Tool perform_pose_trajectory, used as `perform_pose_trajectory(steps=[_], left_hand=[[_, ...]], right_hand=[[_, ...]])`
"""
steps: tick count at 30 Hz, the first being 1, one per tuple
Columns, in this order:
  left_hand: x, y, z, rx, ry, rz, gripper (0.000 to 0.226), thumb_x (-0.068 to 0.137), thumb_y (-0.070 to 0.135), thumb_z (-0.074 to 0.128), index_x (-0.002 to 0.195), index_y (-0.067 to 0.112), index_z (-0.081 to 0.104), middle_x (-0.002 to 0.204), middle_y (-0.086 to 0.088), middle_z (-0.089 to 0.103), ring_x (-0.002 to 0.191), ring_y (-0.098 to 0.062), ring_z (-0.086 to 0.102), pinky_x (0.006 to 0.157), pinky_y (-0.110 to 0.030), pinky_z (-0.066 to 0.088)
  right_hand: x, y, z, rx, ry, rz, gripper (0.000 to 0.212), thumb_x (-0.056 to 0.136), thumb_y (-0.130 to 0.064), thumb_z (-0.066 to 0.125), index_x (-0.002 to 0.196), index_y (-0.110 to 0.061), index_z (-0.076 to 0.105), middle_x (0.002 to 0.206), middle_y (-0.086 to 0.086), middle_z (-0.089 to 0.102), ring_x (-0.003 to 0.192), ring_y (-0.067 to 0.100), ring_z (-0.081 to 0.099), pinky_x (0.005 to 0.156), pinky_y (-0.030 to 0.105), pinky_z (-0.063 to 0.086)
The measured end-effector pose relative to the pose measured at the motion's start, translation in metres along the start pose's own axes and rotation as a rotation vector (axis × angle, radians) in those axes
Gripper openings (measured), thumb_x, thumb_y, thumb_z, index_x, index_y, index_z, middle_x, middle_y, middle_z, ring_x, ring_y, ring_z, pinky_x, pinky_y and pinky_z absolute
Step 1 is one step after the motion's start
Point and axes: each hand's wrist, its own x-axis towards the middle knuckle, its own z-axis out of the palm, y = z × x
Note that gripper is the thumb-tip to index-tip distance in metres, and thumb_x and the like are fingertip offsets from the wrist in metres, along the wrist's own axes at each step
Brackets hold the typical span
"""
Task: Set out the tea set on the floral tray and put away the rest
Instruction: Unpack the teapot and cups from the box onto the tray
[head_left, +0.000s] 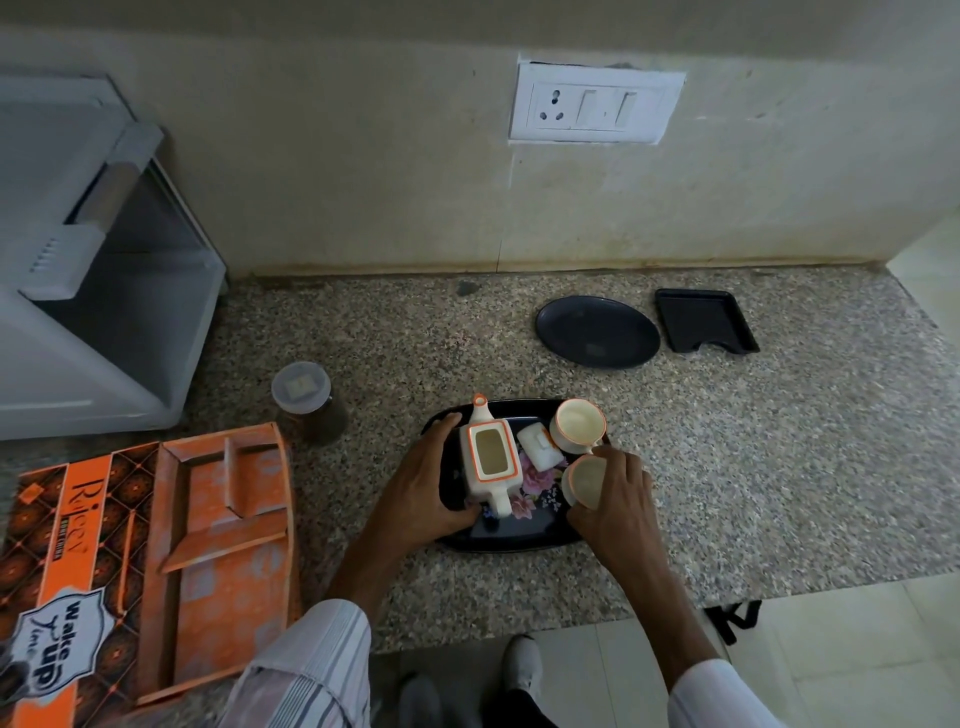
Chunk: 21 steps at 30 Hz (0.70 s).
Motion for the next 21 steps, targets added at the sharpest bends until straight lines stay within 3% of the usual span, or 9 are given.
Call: perform_pose_trajectory(steps=[6,15,18,21], left_hand=[[0.0,-0.004,0.001,-0.02,-0.004,-0.062,0.124,0.061,0.051,0.084,0.157,0.032,0.008,0.163,0.009,0.024,0.15,-0.01,0.025,0.118,-0.04,0.035],[-0.001,-0.003,0.001,-0.018,-0.012,-0.092,0.126,0.061,0.054,0.082,0.158,0.029,0.005,0.164,0.006,0.022,0.149,-0.012,0.025,0.118,-0.036,0.033],[-0.002,-0.001,0.0,-0.019,-0.013,-0.094,0.126,0.061,0.053,0.082,0.158,0.027,0.005,0.164,0.005,0.021,0.149,-0.012,0.024,0.118,-0.035,0.032],[-0.002,-0.001,0.0,-0.021,-0.013,-0.087,0.126,0.062,0.051,0.082,0.158,0.027,0.004,0.164,0.006,0.02,0.15,-0.012,0.022,0.118,-0.036,0.032]], right_hand=[[0.0,0.002,0.0,0.043,0.001,0.02,0.084,0.067,-0.017,0.079,0.142,-0.013,0.039,0.131,0.008,0.047,0.118,0.03,0.046,0.094,0.046,0.046],[-0.001,0.003,-0.002,0.08,-0.01,0.078,0.092,0.067,-0.022,0.082,0.147,-0.013,0.035,0.132,0.008,0.05,0.121,0.032,0.048,0.095,0.045,0.046],[-0.001,-0.002,-0.01,-0.001,0.055,0.05,0.096,0.067,-0.035,0.083,0.147,-0.012,0.035,0.138,0.009,0.047,0.125,0.031,0.045,0.1,0.046,0.045],[0.003,-0.025,-0.014,-0.046,0.158,-0.036,0.084,0.075,-0.045,0.077,0.144,-0.013,0.042,0.135,0.006,0.051,0.123,0.026,0.047,0.098,0.043,0.049]])
